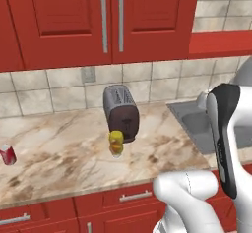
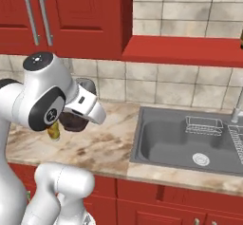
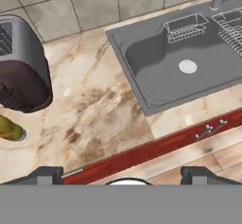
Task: There are various items on the counter. Only move the condiments/shakers into the cabinet.
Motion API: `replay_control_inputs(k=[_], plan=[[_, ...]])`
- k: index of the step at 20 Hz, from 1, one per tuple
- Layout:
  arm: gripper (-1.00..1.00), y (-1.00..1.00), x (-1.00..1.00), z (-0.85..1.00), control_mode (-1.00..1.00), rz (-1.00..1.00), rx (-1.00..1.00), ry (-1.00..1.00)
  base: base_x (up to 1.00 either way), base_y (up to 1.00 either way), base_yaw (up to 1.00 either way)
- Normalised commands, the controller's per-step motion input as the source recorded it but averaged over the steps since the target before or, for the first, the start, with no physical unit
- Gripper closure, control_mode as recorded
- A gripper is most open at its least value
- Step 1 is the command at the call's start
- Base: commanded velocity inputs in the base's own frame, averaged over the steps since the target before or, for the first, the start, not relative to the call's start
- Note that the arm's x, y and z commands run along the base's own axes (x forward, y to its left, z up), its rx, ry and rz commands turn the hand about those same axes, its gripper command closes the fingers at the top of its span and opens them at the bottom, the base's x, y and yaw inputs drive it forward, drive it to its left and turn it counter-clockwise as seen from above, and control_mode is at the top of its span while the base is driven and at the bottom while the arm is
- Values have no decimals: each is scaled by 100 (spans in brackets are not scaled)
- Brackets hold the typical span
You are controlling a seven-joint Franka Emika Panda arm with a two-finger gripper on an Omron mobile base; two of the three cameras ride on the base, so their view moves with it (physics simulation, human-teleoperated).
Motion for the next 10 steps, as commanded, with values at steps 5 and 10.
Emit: replay_control_inputs(k=[5,10], plan=[[-100,0,0,0,100,0,0,0,10,100,8],[-100,0,0,0,100,0,0,0,24,96,7]])
